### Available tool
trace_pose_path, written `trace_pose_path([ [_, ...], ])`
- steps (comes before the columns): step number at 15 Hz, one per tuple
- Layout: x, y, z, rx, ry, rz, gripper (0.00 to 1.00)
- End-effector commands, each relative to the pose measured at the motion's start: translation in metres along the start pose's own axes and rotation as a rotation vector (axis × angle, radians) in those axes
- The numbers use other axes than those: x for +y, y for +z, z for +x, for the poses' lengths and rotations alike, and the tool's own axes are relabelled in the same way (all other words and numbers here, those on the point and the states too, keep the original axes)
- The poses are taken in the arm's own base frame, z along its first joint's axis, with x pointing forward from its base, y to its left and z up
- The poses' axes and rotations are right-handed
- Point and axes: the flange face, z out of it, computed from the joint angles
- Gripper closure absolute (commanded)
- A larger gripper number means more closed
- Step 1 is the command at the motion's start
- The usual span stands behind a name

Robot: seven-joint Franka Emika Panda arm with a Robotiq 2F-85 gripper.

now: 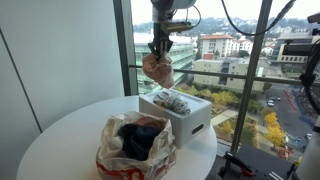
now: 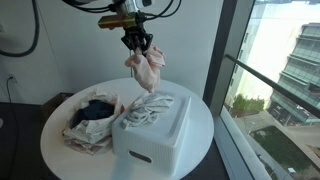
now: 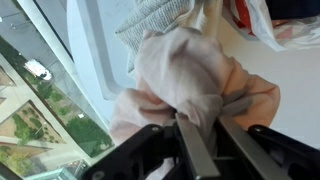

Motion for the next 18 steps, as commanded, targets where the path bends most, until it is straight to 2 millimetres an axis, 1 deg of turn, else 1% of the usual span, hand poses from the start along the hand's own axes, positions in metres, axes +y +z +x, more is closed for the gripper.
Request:
trace_pose_path([
  [1, -0.045, -0.065, -0.045, 0.071, -0.154, -0.021, 0.9],
  [3, -0.082, -0.092, -0.072, 0.053, -0.259, -0.011, 0.9],
  [5, -0.125, -0.111, -0.101, 0.005, -0.343, 0.003, 0.91],
  [7, -0.158, -0.103, -0.113, -0.076, -0.434, 0.059, 0.91],
  [8, -0.174, -0.093, -0.117, -0.109, -0.474, 0.079, 0.91],
  [9, -0.186, -0.084, -0.12, -0.133, -0.517, 0.105, 0.91],
  [10, -0.196, -0.069, -0.119, -0.153, -0.548, 0.106, 0.91],
  [11, -0.204, -0.05, -0.115, -0.151, -0.56, 0.079, 0.91],
  [12, -0.207, -0.034, -0.112, -0.162, -0.569, 0.07, 0.91],
  [15, -0.218, 0.022, -0.104, -0.232, -0.593, 0.095, 0.91],
  [17, -0.227, 0.061, -0.107, -0.287, -0.616, 0.098, 0.91],
  [18, -0.231, 0.077, -0.111, -0.32, -0.628, 0.099, 0.91],
])
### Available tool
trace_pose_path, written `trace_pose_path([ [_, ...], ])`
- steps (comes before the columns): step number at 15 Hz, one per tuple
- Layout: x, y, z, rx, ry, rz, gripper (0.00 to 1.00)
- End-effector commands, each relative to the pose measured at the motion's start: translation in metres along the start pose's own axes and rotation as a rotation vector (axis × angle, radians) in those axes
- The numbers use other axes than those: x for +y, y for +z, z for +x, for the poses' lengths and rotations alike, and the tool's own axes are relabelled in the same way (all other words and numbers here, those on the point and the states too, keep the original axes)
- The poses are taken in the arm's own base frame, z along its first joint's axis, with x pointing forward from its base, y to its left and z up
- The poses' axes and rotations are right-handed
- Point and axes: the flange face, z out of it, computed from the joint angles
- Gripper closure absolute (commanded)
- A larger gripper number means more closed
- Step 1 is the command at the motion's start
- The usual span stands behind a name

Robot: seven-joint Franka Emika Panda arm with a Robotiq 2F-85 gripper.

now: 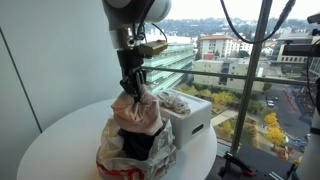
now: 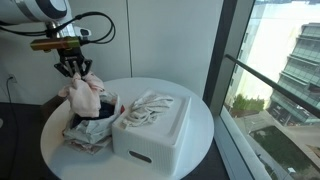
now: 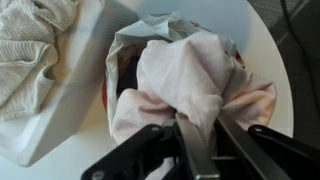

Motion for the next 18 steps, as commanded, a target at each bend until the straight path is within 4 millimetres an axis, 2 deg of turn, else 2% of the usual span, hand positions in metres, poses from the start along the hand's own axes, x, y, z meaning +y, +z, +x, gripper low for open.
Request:
trace_pose_path([
  [1, 0.0, 0.051, 0.019, -0.075, -0.049, 0.021, 0.91],
  [5, 0.002, 0.111, 0.024, -0.134, -0.041, -0.002, 0.91],
  [10, 0.011, 0.156, 0.059, 0.029, -0.017, -0.117, 0.9],
  [11, 0.011, 0.165, 0.064, 0.047, -0.013, -0.116, 0.91],
  [15, 0.012, 0.229, 0.073, 0.062, 0.057, -0.011, 0.91],
  [17, 0.004, 0.246, 0.076, 0.066, 0.074, 0.016, 0.91],
  [18, 0.002, 0.243, 0.077, 0.069, 0.082, 0.006, 0.86],
])
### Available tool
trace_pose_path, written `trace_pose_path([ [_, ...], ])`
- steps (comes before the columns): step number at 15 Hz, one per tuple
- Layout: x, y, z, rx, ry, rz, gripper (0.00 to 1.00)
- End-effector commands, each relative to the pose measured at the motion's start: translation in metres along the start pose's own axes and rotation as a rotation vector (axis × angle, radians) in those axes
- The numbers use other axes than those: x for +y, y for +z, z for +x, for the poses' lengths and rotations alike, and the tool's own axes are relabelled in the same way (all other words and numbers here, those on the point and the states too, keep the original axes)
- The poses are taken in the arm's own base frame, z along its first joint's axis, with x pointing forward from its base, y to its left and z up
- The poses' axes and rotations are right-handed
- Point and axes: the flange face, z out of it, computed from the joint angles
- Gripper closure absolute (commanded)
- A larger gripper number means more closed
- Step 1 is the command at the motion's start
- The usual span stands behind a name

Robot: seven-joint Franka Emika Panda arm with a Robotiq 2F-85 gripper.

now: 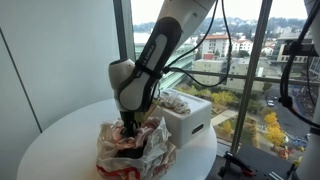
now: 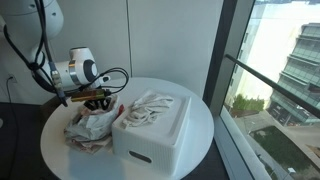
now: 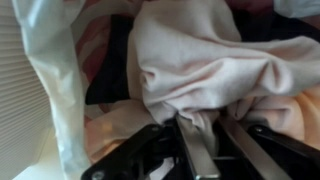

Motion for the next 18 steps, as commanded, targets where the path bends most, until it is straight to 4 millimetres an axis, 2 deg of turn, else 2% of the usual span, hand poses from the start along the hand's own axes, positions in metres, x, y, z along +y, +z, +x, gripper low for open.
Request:
trace_pose_path([
  [1, -0.014, 0.015, 0.008, 0.01, 0.04, 0.027, 0.54],
  [3, -0.015, -0.008, 0.003, 0.024, 0.082, 0.025, 0.46],
  [6, -0.014, -0.05, -0.013, 0.046, 0.171, -0.024, 0.24],
  [9, 0.001, -0.099, -0.03, 0.094, 0.268, -0.114, 0.01],
  [10, 0.012, -0.116, -0.036, 0.104, 0.304, -0.145, 0.0],
  [13, 0.06, -0.165, -0.059, 0.117, 0.427, -0.178, 0.0],
  [15, 0.105, -0.189, -0.078, 0.118, 0.538, -0.19, 0.0],
  [18, 0.184, -0.2, -0.109, 0.105, 0.675, -0.161, 0.0],
])
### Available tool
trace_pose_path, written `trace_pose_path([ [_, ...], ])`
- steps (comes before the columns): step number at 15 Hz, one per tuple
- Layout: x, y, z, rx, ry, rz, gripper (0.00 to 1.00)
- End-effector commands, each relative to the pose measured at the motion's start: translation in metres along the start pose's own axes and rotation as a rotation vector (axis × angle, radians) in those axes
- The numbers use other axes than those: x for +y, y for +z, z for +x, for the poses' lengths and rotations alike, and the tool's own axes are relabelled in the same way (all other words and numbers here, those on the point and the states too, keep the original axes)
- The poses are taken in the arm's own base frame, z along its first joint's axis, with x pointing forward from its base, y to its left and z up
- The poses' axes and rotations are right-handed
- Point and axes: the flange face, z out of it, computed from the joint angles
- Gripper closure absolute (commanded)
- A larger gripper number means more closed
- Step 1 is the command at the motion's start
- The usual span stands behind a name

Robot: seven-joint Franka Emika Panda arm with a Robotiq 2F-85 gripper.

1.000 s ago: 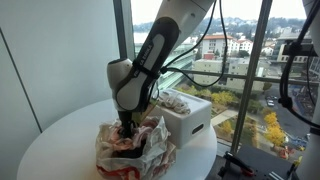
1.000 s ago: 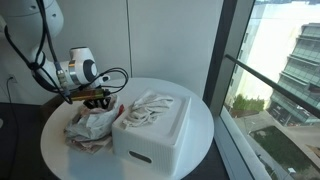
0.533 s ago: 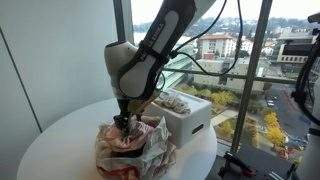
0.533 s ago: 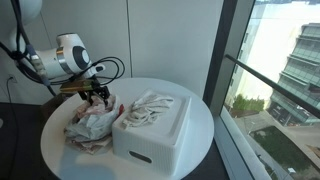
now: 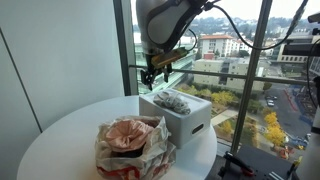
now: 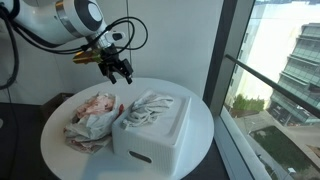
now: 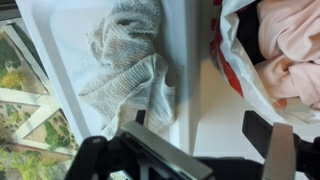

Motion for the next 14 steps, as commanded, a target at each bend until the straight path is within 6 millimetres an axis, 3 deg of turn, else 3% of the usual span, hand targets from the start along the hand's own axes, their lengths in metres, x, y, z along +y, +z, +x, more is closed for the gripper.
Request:
trace_pose_path([
  [1, 0.088, 0.008, 0.011, -0.028, 0.136, 0.042, 0.0],
  [3, 0.121, 0.028, 0.017, -0.056, 0.184, 0.106, 0.0],
  [5, 0.13, 0.045, 0.023, -0.04, 0.19, 0.202, 0.0],
  [9, 0.11, 0.076, 0.039, -0.007, 0.184, 0.339, 0.0],
  [14, 0.087, 0.133, 0.038, -0.096, 0.172, 0.35, 0.0],
])
